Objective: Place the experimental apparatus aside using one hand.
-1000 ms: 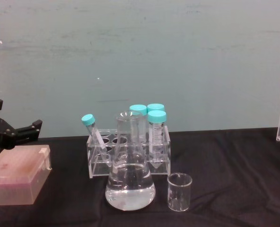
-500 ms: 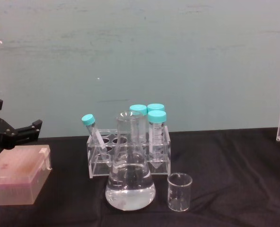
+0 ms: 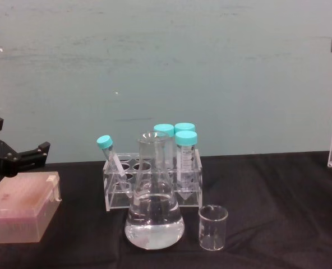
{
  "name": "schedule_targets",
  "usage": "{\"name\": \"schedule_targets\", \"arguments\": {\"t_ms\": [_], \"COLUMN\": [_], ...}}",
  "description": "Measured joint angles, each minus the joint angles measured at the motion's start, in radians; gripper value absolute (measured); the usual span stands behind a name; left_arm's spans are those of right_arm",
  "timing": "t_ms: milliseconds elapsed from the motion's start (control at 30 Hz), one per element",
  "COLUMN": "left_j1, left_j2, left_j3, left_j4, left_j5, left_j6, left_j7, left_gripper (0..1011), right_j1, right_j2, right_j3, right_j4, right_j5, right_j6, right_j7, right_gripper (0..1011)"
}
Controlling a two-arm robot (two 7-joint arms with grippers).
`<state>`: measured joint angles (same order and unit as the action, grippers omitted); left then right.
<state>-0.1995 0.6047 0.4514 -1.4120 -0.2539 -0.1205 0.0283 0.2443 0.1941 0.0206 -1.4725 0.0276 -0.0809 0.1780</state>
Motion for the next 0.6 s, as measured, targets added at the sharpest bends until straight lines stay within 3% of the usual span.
{"name": "schedule_targets", "arguments": {"t_ms": [200,600], "left_j1": [0.000,0.000], "left_j2": [0.000,0.000], "left_j3": [0.000,0.000], "left_j4": [0.000,0.000], "left_j5": [0.000,0.000], "left_j6": [0.000,0.000], "left_j7": [0.000,0.000], "left_gripper": [1000,1000], "right_j1": [0.004,0.021], "right_j2": [0.015,0.060], "right_j3": [-0.034,-0.119], "right_j4": [-0.007,0.002], "right_j5": [0.019,0.095], "right_j6": [0.008,0.096], "right_j7": [0.042,0.164], "right_gripper": [1000,1000]}}
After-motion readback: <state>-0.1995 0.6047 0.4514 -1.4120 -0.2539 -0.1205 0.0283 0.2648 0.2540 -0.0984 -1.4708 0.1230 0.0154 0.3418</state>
